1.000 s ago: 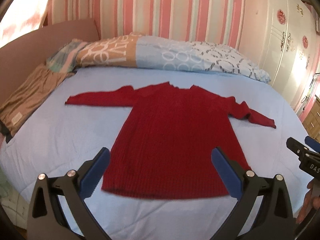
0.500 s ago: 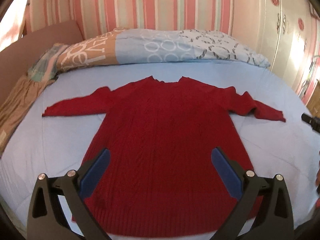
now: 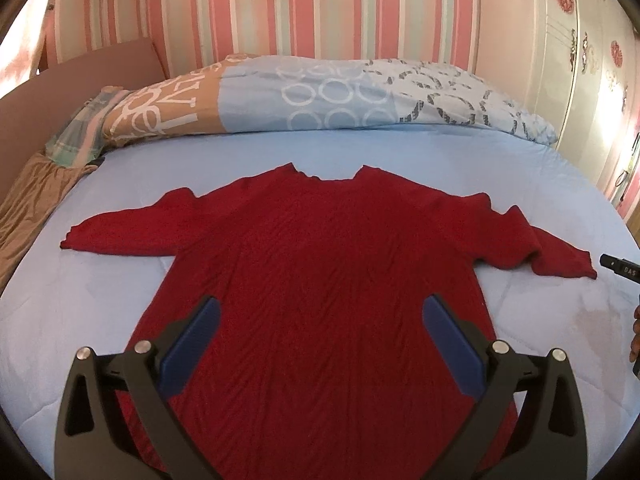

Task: Fold small clothes
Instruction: 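Reach the right gripper to the sweater's sleeve cuff and grasp it, then lift the held sleeve and lay it across the sweater body, then release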

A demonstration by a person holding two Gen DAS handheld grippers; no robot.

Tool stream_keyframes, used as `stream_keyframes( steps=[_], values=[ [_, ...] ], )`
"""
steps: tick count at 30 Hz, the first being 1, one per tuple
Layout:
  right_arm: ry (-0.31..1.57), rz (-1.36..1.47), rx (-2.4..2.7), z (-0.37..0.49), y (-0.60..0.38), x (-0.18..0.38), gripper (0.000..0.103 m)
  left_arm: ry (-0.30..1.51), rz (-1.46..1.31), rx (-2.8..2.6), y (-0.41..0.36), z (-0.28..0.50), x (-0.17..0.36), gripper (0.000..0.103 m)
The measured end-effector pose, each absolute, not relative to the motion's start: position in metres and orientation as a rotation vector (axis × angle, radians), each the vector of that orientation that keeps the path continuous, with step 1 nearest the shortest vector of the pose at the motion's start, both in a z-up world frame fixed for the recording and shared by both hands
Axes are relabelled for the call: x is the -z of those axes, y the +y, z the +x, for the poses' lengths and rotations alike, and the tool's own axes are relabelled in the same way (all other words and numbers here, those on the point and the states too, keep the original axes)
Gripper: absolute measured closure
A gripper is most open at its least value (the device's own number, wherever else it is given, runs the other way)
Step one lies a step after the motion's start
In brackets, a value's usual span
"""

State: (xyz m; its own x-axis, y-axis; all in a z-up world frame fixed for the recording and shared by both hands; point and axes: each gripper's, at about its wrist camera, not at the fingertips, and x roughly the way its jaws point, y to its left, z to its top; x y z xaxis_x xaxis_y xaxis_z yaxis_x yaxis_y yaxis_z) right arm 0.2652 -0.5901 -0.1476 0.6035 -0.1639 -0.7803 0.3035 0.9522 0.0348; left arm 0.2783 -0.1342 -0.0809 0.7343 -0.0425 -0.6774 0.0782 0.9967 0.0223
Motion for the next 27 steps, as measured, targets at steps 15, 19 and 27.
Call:
stream_keyframes(
  steps=[15, 19, 27],
  values=[
    [0.993, 0.281, 0.303, 0.308, -0.622, 0.203, 0.031, 0.748, 0.065, 0.061, -0.133, 0.3, 0.09, 0.002],
    [0.987, 0.303, 0.289, 0.31, -0.625, 0.203, 0.062, 0.741, 0.058, 0.057, -0.13, 0.3, 0.091, 0.002],
    [0.922, 0.282, 0.249, 0.31, -0.614, 0.178, 0.086, 0.741, 0.058, 0.061, -0.127, 0.3, 0.091, 0.002]
  ],
)
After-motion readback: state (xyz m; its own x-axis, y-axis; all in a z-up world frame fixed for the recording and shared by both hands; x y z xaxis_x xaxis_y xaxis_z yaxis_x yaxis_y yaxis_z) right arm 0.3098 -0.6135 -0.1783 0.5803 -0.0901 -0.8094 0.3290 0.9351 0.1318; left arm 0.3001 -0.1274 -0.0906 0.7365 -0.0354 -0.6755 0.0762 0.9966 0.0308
